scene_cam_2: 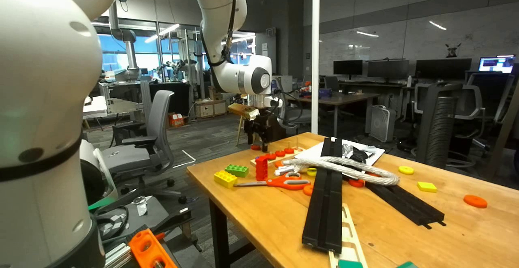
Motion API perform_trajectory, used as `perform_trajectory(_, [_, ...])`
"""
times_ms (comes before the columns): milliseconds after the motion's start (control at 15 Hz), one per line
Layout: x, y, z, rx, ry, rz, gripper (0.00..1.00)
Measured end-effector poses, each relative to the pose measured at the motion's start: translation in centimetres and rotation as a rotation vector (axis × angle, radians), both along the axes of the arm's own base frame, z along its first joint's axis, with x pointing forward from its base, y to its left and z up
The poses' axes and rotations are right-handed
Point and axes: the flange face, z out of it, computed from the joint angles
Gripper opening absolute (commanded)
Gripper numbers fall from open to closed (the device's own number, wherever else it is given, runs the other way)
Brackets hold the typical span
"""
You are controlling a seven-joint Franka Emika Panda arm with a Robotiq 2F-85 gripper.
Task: Put an orange disc on the empty rod of the wooden rack
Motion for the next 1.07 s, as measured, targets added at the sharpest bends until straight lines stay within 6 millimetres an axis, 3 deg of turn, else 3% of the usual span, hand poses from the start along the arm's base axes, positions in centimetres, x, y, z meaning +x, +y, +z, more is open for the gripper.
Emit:
perform_trajectory(400, [0.5, -0.5, 0.3, -0.005, -0.01, -0.012, 0.21])
perform_trajectory(1067, [1.2, -0.7, 1.1, -0.006, -0.028, -0.04, 0.19])
